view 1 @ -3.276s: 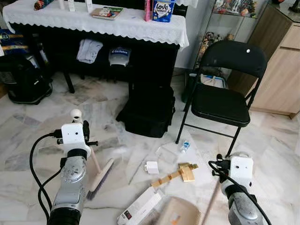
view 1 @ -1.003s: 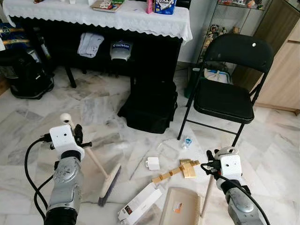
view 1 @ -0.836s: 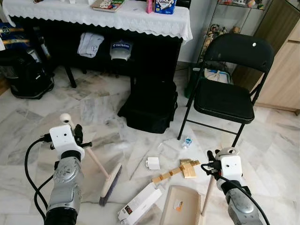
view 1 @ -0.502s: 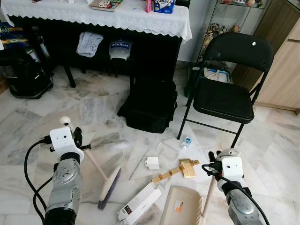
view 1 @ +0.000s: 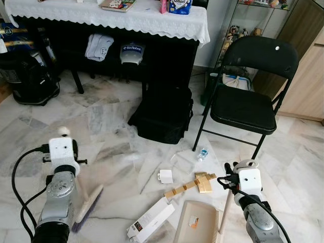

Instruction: Sweep floor

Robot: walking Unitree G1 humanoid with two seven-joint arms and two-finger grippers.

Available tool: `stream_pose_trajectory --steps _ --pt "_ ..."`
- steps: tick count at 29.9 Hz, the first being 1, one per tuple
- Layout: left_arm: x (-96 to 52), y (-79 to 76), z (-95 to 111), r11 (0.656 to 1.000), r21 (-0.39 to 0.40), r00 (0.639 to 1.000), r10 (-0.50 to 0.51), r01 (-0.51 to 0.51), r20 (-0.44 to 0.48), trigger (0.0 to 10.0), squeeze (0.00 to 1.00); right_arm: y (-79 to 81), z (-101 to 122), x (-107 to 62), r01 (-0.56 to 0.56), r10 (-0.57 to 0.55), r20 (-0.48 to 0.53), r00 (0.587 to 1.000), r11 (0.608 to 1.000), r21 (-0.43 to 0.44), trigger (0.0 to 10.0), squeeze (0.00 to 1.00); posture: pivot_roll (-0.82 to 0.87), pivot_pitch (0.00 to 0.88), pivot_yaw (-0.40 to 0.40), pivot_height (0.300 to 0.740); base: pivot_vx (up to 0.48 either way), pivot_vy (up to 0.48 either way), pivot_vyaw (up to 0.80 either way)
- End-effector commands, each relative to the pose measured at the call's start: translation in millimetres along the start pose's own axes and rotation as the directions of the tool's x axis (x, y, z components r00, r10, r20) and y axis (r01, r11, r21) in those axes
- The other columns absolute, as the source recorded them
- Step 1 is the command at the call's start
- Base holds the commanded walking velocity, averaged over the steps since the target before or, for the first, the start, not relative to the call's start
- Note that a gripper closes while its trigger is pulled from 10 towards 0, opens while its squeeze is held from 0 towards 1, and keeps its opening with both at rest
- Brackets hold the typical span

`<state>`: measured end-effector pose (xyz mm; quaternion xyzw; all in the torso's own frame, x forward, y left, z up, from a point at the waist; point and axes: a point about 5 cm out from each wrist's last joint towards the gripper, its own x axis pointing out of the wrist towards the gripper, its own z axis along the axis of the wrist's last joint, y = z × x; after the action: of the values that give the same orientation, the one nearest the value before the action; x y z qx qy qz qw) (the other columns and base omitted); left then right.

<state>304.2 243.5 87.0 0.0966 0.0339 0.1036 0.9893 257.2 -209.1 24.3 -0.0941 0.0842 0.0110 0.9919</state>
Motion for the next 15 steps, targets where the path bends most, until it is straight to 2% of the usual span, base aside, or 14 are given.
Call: stream_pose_trajectory --steps 1,4,8,9,13,15 --pt "1.0 -3.3 -2 0.996 0.047 0.997 -0.073 0.075 -0.027 10.0 0.00 -7.3 3 0.2 0.012 -0.011 0.013 1.000 1.000 -0.017 10.0 0.00 -0.05 0.099 -0.075 0.740 0.000 0.000 0.00" --pt "0.9 -5.3 -3 0.991 0.040 0.992 -0.123 0.124 -0.039 10.0 0.00 -8.1 3 0.2 0.013 -0.013 0.013 1.000 1.000 -0.019 10.0 0.00 -0.05 0.101 -0.076 0.740 0.000 0.000 0.00" --pt "1.0 -8.2 -4 0.960 0.050 0.958 -0.269 0.275 -0.098 10.0 0.00 -8.6 3 0.5 0.012 -0.012 0.013 1.000 1.000 -0.021 10.0 0.00 -0.04 0.105 -0.079 0.740 0.000 0.000 0.00" --pt "1.2 -8.9 -2 0.943 0.031 0.939 -0.327 0.332 -0.111 10.0 0.00 -8.1 3 0.9 0.010 -0.010 0.013 1.000 1.000 -0.021 10.0 0.00 -0.04 0.106 -0.079 0.740 0.000 0.000 0.00" --pt "0.3 -13.8 5 0.907 -0.012 0.902 -0.420 0.421 -0.103 10.0 0.00 -7.0 3 2.0 0.006 -0.006 0.015 1.000 1.000 -0.020 10.0 0.00 -0.04 0.109 -0.081 0.740 0.000 0.000 0.00" --pt "-0.6 -19.2 13 0.883 -0.075 0.880 -0.469 0.463 -0.081 10.0 0.00 -6.3 4 2.7 0.004 -0.004 0.016 1.000 1.000 -0.020 10.0 0.00 -0.04 0.111 -0.083 0.740 0.000 0.000 0.00"
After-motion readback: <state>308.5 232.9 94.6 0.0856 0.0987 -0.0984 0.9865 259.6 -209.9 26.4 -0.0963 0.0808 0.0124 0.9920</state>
